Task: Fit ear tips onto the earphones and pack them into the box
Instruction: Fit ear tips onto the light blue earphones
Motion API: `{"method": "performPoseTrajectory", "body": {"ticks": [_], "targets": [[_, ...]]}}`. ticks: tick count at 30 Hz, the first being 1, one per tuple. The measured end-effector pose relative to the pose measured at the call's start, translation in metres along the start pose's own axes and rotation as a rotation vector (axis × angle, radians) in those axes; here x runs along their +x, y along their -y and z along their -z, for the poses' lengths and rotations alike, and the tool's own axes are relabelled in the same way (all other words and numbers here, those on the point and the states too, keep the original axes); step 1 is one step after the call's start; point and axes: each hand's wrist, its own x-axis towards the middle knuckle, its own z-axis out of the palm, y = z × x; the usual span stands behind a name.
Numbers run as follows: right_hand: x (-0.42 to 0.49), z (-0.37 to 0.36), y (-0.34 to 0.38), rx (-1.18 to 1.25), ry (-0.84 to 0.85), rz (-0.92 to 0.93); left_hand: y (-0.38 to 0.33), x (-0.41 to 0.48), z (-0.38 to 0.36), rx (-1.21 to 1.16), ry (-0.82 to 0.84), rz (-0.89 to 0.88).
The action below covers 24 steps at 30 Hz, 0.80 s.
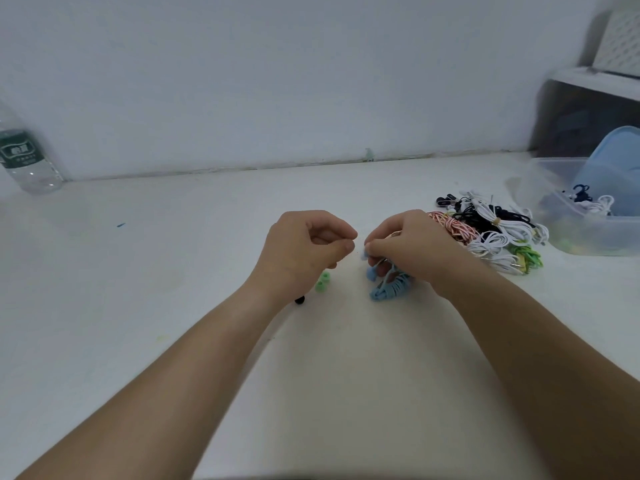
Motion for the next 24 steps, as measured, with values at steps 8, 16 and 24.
{"method": "performPoseTrajectory", "body": {"ticks": [8, 16, 24], "targets": [[0.000, 0.003, -0.002, 0.316, 0.023, -0.065, -0.005, -0.007, -0.010, 0.173, 0.123, -0.057], [0.002, 0.005, -0.003, 0.046, -0.071, -0.042, -0.001, -0.002, -0.010, 0.074, 0.040, -0.022], [-0.006, 0.002, 0.011, 0.054, -0.059, 0.262, 0.002, 0.001, -0.007, -0.104, 0.021, 0.026]]}}
